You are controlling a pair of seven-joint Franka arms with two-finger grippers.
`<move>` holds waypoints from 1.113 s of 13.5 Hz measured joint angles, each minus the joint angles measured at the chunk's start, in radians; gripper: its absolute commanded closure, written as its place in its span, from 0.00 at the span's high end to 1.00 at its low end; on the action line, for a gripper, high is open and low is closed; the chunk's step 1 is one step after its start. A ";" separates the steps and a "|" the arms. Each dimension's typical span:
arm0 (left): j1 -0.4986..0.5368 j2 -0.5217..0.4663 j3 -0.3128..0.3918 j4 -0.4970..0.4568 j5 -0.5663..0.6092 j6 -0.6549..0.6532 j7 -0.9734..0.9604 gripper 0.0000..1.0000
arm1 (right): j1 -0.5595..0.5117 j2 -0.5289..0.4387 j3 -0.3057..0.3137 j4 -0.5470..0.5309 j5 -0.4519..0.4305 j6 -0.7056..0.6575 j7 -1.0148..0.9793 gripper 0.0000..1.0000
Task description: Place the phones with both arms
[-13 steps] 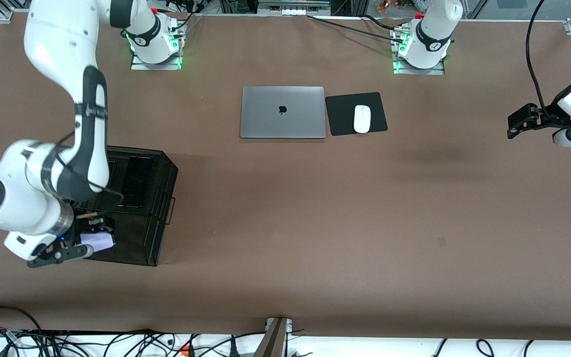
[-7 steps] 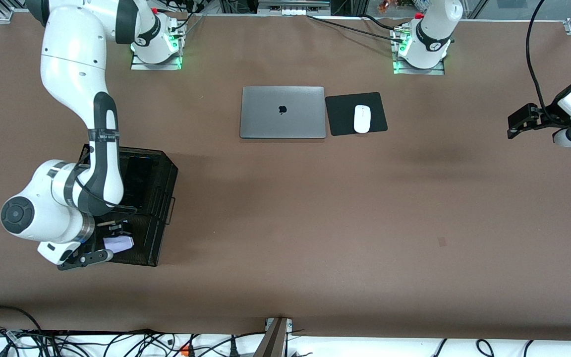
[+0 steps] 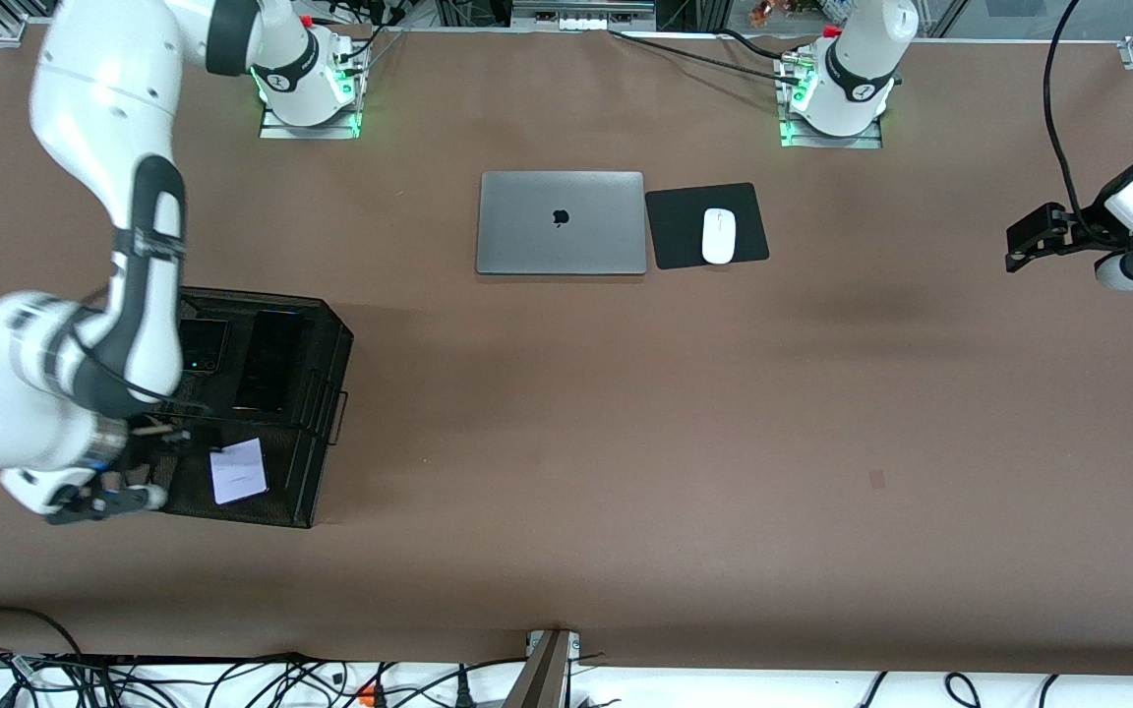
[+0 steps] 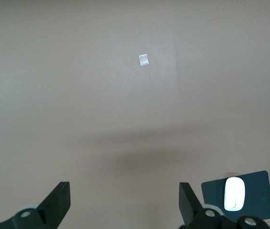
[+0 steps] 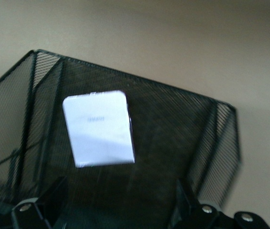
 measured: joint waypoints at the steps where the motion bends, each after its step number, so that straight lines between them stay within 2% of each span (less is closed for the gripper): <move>1: 0.000 0.000 0.000 0.000 0.000 0.000 0.000 1.00 | 0.030 -0.032 -0.034 0.001 -0.012 -0.035 0.000 1.00; 5: 0.000 0.000 0.000 0.001 0.000 -0.007 0.000 1.00 | 0.199 -0.107 -0.209 -0.002 -0.043 -0.189 0.001 1.00; 6: 0.000 0.000 0.000 0.001 0.000 -0.010 0.000 1.00 | 0.226 -0.120 -0.236 -0.008 -0.056 -0.207 0.007 1.00; 8: 0.000 0.000 -0.002 0.001 0.000 -0.012 0.000 1.00 | 0.241 -0.174 -0.219 -0.032 -0.135 -0.218 0.046 1.00; 11: 0.000 0.000 -0.003 0.001 0.000 -0.013 0.000 1.00 | 0.205 -0.317 -0.088 -0.111 -0.295 -0.218 0.132 1.00; 13: 0.000 0.000 -0.002 0.001 0.000 -0.014 0.000 1.00 | 0.122 -0.431 0.054 -0.164 -0.405 -0.219 0.192 1.00; 15: 0.000 0.000 -0.002 0.001 0.000 -0.014 0.000 1.00 | -0.009 -0.544 0.236 -0.223 -0.498 -0.221 0.254 1.00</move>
